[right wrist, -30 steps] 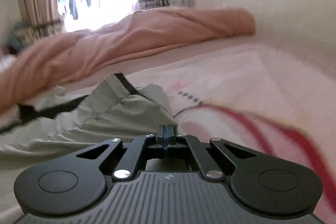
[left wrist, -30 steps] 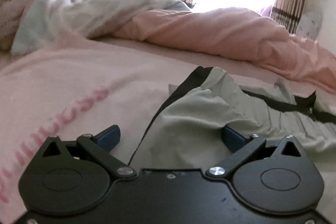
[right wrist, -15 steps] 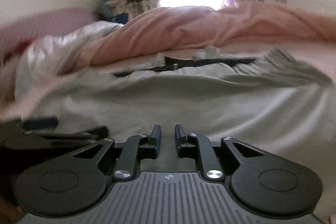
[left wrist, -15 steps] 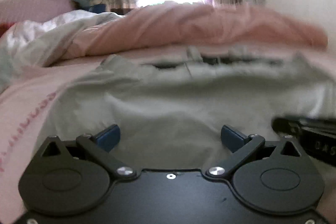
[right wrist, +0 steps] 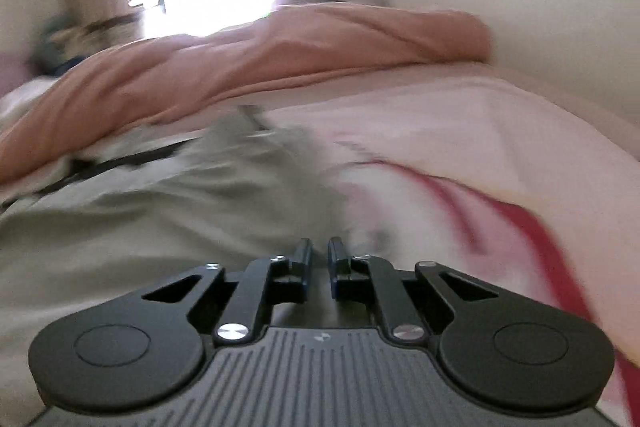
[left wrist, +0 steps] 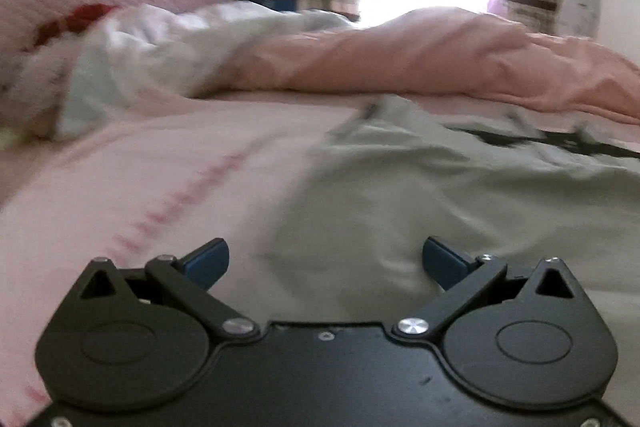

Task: Fold large clothes

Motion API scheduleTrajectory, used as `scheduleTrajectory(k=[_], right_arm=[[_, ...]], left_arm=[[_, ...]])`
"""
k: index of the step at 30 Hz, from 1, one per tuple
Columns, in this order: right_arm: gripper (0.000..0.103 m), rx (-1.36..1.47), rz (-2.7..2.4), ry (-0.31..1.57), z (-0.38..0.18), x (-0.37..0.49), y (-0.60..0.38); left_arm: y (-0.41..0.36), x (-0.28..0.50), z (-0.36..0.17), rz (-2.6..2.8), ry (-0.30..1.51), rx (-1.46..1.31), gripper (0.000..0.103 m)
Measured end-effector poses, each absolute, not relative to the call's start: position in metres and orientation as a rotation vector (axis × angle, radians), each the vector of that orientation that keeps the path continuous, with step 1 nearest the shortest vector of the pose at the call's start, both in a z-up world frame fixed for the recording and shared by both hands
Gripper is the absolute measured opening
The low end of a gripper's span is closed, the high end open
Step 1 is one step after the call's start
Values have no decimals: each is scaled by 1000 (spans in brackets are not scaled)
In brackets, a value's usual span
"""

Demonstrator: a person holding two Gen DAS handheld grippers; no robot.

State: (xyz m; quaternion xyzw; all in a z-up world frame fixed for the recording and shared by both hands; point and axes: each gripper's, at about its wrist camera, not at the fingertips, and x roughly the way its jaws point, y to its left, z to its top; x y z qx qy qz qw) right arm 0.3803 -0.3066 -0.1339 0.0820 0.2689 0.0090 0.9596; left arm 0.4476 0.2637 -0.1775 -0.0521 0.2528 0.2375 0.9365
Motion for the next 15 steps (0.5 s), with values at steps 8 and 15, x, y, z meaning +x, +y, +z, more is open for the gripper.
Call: scheduleTrajectory(k=[8,15], right_arm=[[64,226,-79,551,-144,386,-320],[62,279,-71,458,-102,354,-326]], left_arm=[[284,435,-176,513,521,-174,103],[281,421,-140,781,493,190,103]])
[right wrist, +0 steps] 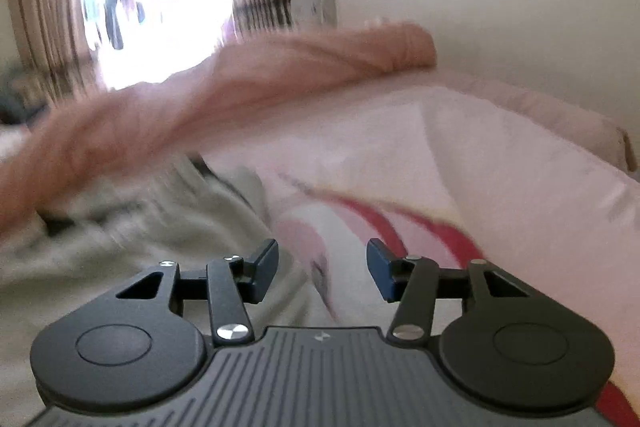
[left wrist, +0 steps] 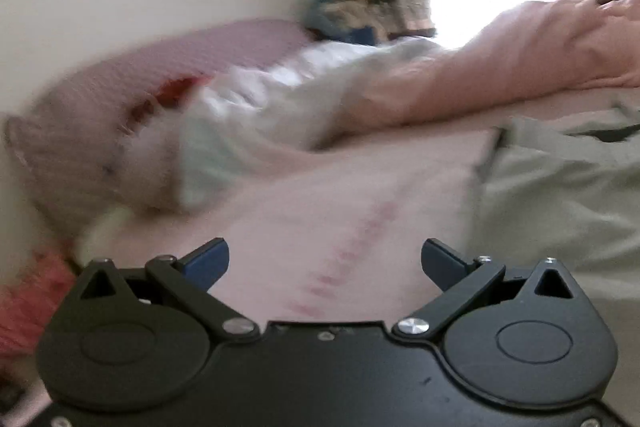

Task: Fold large clothes

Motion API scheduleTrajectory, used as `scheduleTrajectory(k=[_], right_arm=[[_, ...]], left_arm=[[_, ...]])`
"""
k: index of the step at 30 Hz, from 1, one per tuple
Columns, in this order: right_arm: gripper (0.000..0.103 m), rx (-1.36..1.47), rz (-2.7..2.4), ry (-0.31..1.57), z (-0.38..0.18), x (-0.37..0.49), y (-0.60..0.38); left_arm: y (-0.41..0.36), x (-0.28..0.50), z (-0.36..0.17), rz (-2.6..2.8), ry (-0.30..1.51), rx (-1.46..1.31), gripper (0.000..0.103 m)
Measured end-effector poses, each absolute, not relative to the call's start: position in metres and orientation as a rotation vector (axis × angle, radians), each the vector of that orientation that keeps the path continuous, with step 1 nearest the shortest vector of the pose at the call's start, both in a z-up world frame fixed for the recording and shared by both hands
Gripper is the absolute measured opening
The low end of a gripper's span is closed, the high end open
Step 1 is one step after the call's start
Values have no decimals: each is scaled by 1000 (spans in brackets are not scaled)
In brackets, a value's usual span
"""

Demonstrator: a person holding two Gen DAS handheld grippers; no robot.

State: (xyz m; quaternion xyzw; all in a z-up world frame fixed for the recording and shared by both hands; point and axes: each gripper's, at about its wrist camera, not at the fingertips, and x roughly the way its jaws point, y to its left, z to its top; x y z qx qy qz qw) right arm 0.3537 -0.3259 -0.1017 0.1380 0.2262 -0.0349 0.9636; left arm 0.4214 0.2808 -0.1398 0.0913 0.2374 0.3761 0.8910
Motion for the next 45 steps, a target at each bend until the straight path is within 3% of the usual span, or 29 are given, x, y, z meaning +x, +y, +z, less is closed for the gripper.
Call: scheduleTrajectory(k=[1,2,4,10,12,13,14,15,16,17,18,19,27,31,35,38,40,41,42,44,45], right_arm=[[71,305,-38,428,-94,341,-328],[86,311,16,404,-90,329,-330],[96,224,117,419,-90,313,-328],[92,58,136,666,-130,321,-339],[97,85,170,716,-148,328,-344],[91,101,173,674,-151,325,-345],[58,109,181,642,-153,323,-344],[41,113,236,627,-153,323,-340],[24,121,262,618,-150,322,-337],[16,126,252,619,-147,322,-334],[14,151,251,639,-143,323,-334],[12,176,242,641,-137,321,-335],[7,387,349,463,-58,243,-378],[4,479,369,442,-55,178,-407],[0,444,281,529,-106,124,-429],[8,281,-1,632,-155,138,-421],[9,259,-65,649,-165,141,-415],[12,269,-58,618,-161,136,-409],[12,272,-50,578,-154,131,-401],[23,247,-35,505,-136,123,-376],[29,240,-11,481,-129,118,-363]], left_arm=[[287,409,-132,750,495,137,103],[293,395,-128,696,495,66,103],[300,369,-131,540,509,-68,103],[303,368,-171,386,682,-261,103],[296,379,-180,351,691,-289,103],[288,386,-181,357,709,-250,103],[277,392,-182,338,709,-209,96],[267,395,-181,292,687,-170,76],[259,397,-178,283,683,-154,72],[252,398,-173,296,688,-133,43],[250,397,-167,290,687,-131,14],[251,394,-159,291,678,-165,7],[266,324,-72,203,501,-285,3],[253,259,-61,231,486,-203,3],[253,202,-110,233,613,-161,4],[259,214,-171,253,735,-167,16],[254,214,-166,312,688,-181,24],[247,211,-156,354,659,-166,46],[242,205,-145,390,606,-145,59],[218,186,-122,437,451,-123,98],[211,182,-112,399,422,-138,102]])
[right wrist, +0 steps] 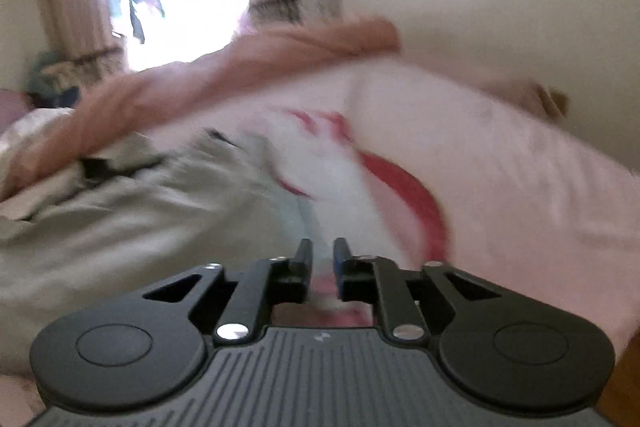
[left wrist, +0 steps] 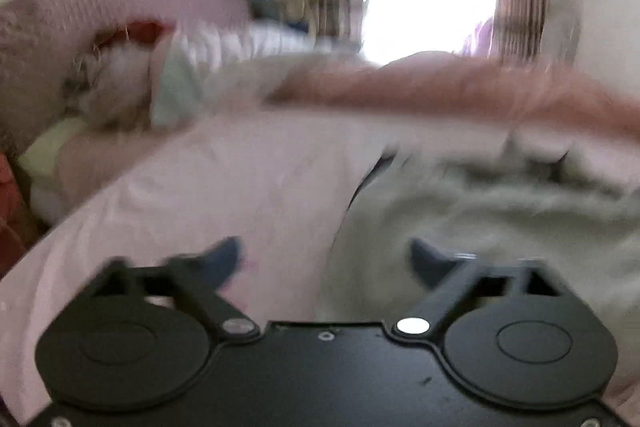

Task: Fold large clothes

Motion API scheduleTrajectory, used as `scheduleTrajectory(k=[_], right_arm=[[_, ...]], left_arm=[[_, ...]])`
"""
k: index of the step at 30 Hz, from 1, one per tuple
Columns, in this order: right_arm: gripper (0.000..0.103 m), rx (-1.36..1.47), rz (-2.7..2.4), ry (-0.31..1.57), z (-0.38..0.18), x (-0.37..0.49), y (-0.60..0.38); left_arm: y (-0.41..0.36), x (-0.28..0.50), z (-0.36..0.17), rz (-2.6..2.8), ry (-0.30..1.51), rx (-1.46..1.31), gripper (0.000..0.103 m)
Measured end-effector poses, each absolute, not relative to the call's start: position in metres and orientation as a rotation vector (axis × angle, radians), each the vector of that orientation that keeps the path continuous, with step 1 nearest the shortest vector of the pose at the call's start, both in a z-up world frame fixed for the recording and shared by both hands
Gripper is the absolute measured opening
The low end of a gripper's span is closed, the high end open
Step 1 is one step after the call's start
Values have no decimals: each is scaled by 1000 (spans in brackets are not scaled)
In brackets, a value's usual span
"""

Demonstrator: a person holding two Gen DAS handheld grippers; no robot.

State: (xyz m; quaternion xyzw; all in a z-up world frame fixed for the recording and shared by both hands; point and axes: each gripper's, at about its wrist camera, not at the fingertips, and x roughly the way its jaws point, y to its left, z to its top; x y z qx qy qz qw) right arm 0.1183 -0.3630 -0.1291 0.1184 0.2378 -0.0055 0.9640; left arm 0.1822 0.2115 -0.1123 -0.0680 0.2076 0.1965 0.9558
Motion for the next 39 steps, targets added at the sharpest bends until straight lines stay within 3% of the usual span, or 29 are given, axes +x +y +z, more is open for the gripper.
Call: scheduleTrajectory(k=[2,3,10,20,32,39], right_arm=[[67,239,113,447,-113,116,-330],[73,239,194,445,-108,117,-310],[73,180,447,566,-111,127,-196],[73,177,482,652,-130,102,-164],[77,110,357,670,-149,112,-206],[58,199,119,658,-160,118,-325]], left_arm=[[188,180,-100,210,421,-187,103],[172,181,-101,120,424,-193,103],[89,211,-144,160,619,-93,103],[107,227,-182,189,699,-49,103],[132,223,-185,240,705,-11,103],[220,190,-190,380,721,-71,103]])
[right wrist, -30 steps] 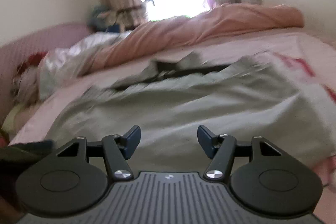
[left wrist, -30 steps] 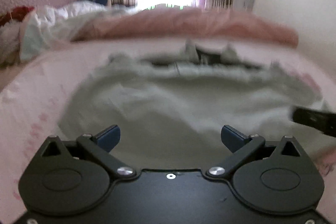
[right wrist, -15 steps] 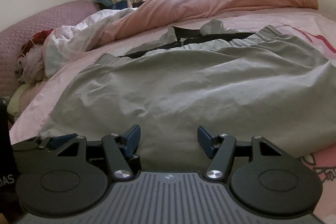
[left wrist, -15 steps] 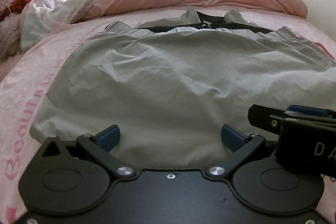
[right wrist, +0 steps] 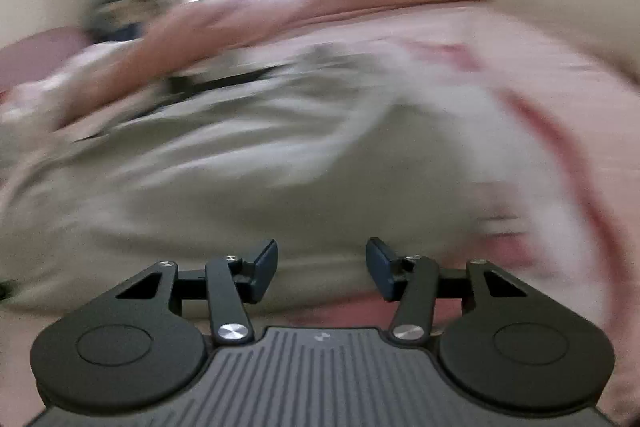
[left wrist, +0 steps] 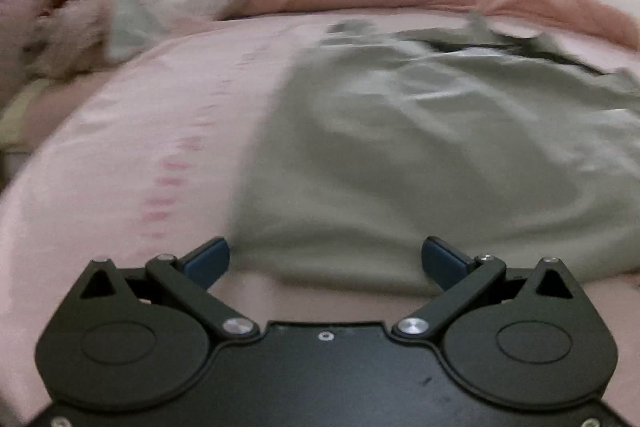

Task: Fold large clothes

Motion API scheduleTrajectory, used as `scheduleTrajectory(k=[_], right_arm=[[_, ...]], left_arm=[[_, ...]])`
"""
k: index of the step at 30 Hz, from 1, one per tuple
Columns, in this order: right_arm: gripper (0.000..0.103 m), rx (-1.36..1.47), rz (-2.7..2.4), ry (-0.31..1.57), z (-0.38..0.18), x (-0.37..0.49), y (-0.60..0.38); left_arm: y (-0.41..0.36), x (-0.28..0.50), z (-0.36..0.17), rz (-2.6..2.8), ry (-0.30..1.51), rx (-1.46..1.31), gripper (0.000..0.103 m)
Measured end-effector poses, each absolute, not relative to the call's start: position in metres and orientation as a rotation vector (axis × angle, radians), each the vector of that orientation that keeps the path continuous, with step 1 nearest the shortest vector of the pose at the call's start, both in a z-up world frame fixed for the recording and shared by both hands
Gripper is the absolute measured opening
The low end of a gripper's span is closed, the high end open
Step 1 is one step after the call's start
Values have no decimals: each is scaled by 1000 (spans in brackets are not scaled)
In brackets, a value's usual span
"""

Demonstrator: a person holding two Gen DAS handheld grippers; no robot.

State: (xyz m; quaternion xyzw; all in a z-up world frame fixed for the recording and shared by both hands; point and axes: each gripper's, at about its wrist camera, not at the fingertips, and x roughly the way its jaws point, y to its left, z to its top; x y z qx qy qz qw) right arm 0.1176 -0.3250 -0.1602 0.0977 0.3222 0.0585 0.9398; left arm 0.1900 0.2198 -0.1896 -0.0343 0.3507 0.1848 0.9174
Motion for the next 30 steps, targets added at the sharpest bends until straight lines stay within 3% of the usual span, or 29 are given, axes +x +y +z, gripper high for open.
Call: scheduleTrajectory(k=[8,14,19,21,23,24,27,29,30], right_arm=[[55,418,-63,688,-153,115,-369],[58,316,268,579,-121,126,-270],[58,203,469,678,-135,157,-182],[48,157,429,681,-146,166,-177],[22,184,421,676,-150,174,-196],[16,197,408,679,-151,178,-209],[11,228,273,653,-152,183,-260],[0,266,161,638,-154,188,-299],[0,280,123,636,-156,190,-315]], left_arm=[[230,190,-155,398,630,-134,103],[176,235,-131,209,497,-120,103],[139,291,-153,151,598,-69,103],[140,302,-165,204,640,5,103],[160,302,-178,287,650,53,103],[175,298,-182,309,648,46,103],[237,276,-187,327,652,-70,103],[270,264,-189,317,672,-165,103],[281,259,-190,347,668,-178,103]])
